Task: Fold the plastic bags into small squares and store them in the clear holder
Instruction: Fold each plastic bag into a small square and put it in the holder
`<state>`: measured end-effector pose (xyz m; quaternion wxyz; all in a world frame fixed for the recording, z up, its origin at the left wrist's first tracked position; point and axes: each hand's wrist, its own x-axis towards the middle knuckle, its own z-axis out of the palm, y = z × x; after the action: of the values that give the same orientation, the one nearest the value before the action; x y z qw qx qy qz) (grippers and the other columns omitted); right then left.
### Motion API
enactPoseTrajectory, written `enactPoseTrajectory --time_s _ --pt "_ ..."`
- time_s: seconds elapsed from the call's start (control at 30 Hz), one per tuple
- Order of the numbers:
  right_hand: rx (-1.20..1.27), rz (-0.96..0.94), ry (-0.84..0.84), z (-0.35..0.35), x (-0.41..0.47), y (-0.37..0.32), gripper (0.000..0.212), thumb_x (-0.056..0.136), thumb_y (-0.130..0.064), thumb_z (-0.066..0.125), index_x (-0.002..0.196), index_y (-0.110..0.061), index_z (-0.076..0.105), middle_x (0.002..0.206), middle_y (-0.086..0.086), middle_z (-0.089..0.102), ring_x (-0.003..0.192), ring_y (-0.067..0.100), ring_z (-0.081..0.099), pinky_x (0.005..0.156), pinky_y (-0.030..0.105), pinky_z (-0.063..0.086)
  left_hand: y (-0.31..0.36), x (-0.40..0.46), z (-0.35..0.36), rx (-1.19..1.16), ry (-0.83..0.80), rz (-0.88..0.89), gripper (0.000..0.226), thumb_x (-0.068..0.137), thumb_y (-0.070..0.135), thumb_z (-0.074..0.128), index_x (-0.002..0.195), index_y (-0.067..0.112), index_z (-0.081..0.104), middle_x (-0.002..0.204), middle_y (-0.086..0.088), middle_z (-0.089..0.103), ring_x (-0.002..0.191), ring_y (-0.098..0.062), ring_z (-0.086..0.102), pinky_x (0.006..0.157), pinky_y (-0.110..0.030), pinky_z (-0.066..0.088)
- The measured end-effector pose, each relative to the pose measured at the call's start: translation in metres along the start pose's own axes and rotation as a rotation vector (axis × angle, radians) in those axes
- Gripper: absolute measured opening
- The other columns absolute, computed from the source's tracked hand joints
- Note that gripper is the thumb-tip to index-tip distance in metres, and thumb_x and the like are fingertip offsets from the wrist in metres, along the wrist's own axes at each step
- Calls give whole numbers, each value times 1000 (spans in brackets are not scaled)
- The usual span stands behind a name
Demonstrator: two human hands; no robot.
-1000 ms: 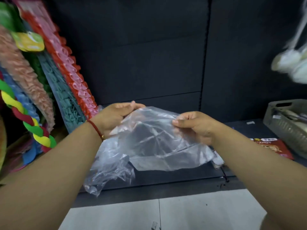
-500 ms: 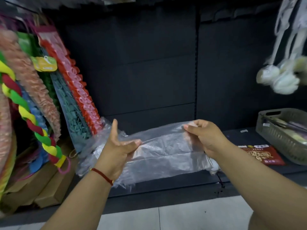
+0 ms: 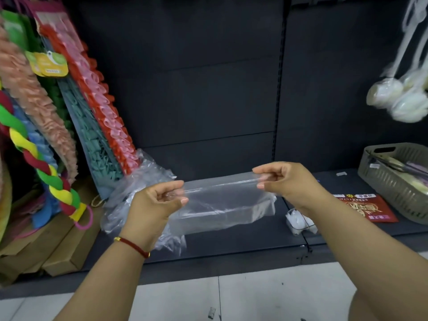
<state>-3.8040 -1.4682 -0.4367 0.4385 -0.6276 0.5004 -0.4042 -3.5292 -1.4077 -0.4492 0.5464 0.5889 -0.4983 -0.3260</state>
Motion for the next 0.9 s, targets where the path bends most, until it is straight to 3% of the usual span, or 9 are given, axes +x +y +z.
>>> enactPoseTrajectory --time_s 0.2,0.3,0.4,0.47,0.57,0.7,0.9 --pt "-195 -69 84 5 8 2 10 87 -17 71 83 -25 73 86 -10 68 78 4 62 72 19 48 -2 5 -1 237 80 137 16 83 12 75 76 26 72 84 7 71 72 0 63 67 -10 47" --pt "-233 -85 138 9 11 3 10 90 -22 68 81 -19 70 99 -4 58 81 7 56 68 14 42 -5 8 1 167 117 122 16 87 17 71 74 25 68 94 3 62 77 -7 56 69 -12 43" --pt "-141 -43 122 16 10 5 20 95 -28 60 85 -12 66 103 5 61 89 20 61 74 22 47 -7 6 7 48 114 99 18 93 21 65 76 24 60 74 14 59 70 -3 50 71 -21 41" --pt "-109 -32 128 24 7 5 25 98 -31 52 89 -11 62 99 10 65 93 25 62 76 28 48 -7 4 12 60 142 152 17 95 26 62 79 23 55 69 9 59 66 -5 50 67 -21 43" --pt "-180 -90 205 35 2 5 24 102 -34 42 88 -18 54 86 -1 64 81 11 59 66 18 43 -8 -1 20 107 223 246 18 98 24 54 80 25 50 61 8 54 55 -3 47 57 -22 43" --pt "-228 -165 289 41 0 5 18 102 -34 42 89 -22 47 72 -6 56 64 6 51 57 18 40 -10 -1 20 154 282 301 23 97 29 56 78 39 48 58 10 50 52 -12 44 53 -32 40" --pt "-129 -118 282 40 2 2 11 98 -33 52 99 -22 52 82 -10 58 67 3 55 53 10 42 -9 3 17 40 314 198 14 95 28 59 85 31 49 52 7 50 44 -12 43 47 -30 38"
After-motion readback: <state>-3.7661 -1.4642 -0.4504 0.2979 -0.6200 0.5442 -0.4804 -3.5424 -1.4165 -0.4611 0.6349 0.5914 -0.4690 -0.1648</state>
